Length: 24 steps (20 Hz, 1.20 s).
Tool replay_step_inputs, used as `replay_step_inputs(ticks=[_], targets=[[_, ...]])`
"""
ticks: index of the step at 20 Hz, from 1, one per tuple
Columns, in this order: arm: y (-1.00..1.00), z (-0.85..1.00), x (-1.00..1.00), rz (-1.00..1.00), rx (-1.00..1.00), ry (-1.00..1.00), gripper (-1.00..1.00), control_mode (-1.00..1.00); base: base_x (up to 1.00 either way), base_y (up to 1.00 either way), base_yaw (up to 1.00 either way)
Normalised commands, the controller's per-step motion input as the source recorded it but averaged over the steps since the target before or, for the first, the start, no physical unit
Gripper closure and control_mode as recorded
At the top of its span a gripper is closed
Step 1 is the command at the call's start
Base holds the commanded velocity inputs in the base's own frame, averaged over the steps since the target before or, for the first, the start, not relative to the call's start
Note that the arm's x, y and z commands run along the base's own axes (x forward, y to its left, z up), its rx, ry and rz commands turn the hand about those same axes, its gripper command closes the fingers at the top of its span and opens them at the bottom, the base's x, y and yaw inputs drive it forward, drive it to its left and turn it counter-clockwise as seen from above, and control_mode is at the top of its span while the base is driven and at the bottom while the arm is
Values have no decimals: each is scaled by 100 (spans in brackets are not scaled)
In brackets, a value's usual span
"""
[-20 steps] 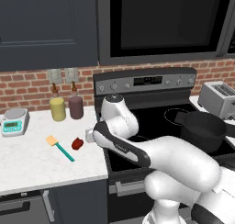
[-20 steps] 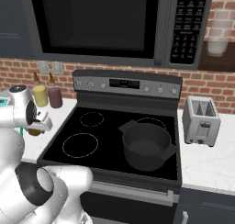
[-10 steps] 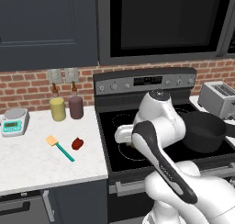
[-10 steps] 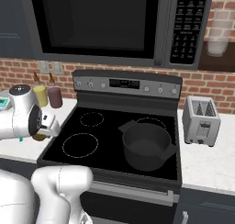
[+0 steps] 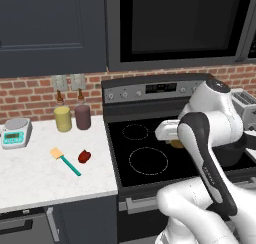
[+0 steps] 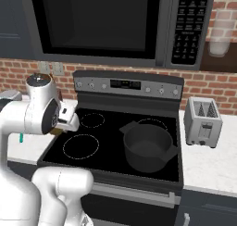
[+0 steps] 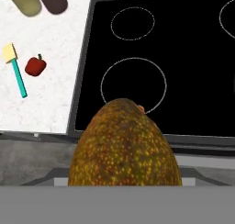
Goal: Put the bell pepper and avocado in the pot. Retrieve the spatula and lightly stir the vegetables in the pot.
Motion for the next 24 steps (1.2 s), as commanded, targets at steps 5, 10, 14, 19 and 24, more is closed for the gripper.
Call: replay_step_inputs(ticks=[5, 10, 14, 19, 24], targets=[[-87, 17, 9, -2, -7, 1, 100, -100, 0, 0, 0], [-91, 0, 35, -1, -4, 9, 100, -100, 0, 0, 0], [-97, -1, 28, -1, 0, 9, 100, -100, 0, 0, 0], [-79, -27, 43, -2, 0, 13, 100, -100, 0, 0, 0], [-60, -51, 53, -1, 0, 12, 100, -100, 0, 0, 0]])
